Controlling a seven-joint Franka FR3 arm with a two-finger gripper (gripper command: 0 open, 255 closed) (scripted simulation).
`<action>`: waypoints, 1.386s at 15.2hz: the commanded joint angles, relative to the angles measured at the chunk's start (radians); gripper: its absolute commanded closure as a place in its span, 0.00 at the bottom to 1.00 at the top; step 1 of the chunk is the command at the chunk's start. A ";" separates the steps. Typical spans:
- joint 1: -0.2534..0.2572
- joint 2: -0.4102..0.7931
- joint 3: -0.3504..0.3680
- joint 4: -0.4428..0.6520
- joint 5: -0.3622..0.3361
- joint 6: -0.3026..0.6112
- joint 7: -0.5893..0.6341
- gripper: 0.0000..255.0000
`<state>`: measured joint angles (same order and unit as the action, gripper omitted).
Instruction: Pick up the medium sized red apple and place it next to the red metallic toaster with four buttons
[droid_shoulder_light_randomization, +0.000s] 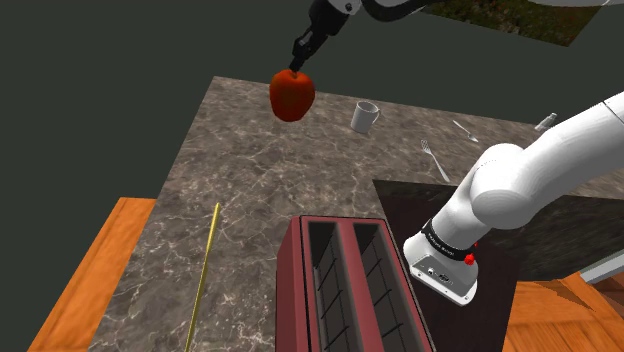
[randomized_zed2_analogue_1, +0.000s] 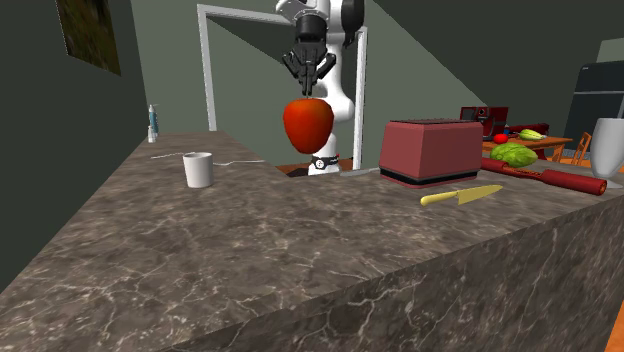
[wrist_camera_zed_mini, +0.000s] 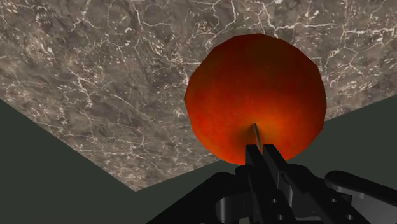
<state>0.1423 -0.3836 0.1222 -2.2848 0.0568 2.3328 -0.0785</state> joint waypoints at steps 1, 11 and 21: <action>-0.001 -0.003 -0.001 0.029 -0.001 -0.032 0.000 1.00; -0.003 -0.007 -0.005 0.160 -0.004 -0.166 0.002 1.00; -0.006 0.011 -0.008 0.311 -0.009 -0.300 0.005 1.00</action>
<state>0.1361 -0.3753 0.1131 -1.9927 0.0485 2.0488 -0.0763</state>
